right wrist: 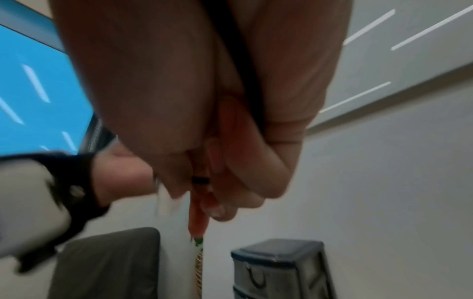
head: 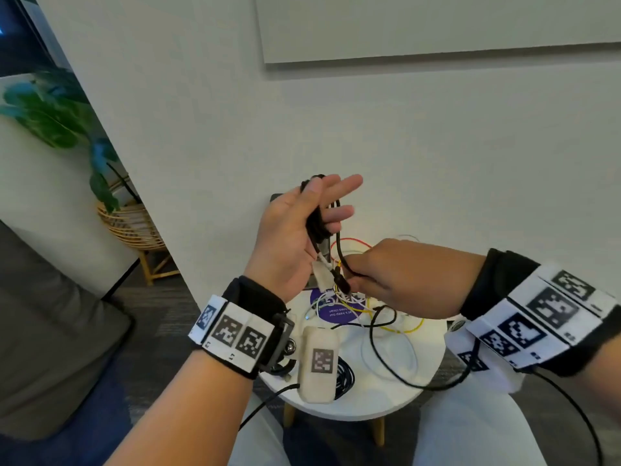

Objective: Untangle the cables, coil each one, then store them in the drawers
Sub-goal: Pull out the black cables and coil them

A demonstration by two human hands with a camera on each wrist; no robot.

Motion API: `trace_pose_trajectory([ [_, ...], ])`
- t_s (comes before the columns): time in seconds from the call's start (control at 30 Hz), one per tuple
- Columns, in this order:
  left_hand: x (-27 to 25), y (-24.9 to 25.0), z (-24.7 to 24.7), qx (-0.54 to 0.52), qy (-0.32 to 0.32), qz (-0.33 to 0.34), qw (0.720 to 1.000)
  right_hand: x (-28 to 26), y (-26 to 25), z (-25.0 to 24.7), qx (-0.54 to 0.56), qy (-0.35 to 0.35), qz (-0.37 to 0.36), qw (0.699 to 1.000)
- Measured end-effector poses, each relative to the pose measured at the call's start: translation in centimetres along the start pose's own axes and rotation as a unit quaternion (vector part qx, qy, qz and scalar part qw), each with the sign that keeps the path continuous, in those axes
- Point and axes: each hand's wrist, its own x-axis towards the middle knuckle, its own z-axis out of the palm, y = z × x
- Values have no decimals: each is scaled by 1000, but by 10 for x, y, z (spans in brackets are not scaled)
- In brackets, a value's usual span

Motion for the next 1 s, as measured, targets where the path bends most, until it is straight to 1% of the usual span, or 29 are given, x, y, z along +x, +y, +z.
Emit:
trace_pose_trajectory([
  [0.1, 3, -4, 3, 92, -8, 16, 996, -6, -7, -13, -47, -7, 1, 999],
  [0.17, 1, -3, 5, 165, -42, 22, 985, -10, -11, -22, -73, -9, -5, 997],
  [0.2, 0, -2, 5, 211, -65, 29, 975, -11, -11, -29, -79, -9, -15, 997],
  [0.23, 0, -2, 5, 267, -87, 40, 959, -12, -11, -36, -81, -8, -29, 996],
  [0.3, 0, 1, 5, 369, -115, 74, 919, -11, -4, -54, -81, 4, -65, 995],
  [0.33, 1, 3, 4, 387, -128, 77, 910, -11, 1, -65, -75, 21, -81, 994],
  [0.37, 2, 6, 4, 379, -143, 70, 912, -10, 7, -76, -65, 42, -92, 993],
  [0.43, 4, 17, 7, 336, -161, 47, 927, -10, 20, -98, -60, 100, -98, 988],
  [0.5, 7, 30, 11, 287, -134, 28, 948, -10, 31, -117, -60, 166, -92, 980],
  [0.57, 13, 41, 13, 244, -127, 27, 961, -9, 42, -129, -55, 223, -75, 970],
  [0.63, 18, 52, 14, 207, -146, 23, 967, -6, 54, -132, -24, 265, -37, 963],
  [0.7, 21, 60, 16, 160, -161, 26, 974, 2, 64, -129, 85, 307, 18, 948],
  [0.73, 22, 63, 16, 133, -164, 31, 977, 7, 66, -125, 161, 323, 49, 931],
  [0.8, 25, 68, 18, 84, -158, 43, 983, 16, 66, -114, 302, 326, 94, 891],
  [0.83, 26, 70, 19, 65, -150, 51, 985, 21, 66, -106, 334, 315, 105, 882],
  [0.87, 27, 71, 19, 48, -140, 60, 987, 26, 63, -97, 342, 300, 108, 884],
  [0.9, 28, 72, 18, 32, -128, 69, 989, 31, 60, -88, 328, 282, 99, 896],
  [0.97, 29, 72, 14, 8, -99, 86, 991, 37, 49, -75, 238, 248, 63, 937],
  [1.0, 29, 71, 11, 3, -84, 92, 992, 39, 43, -71, 193, 234, 43, 952],
])
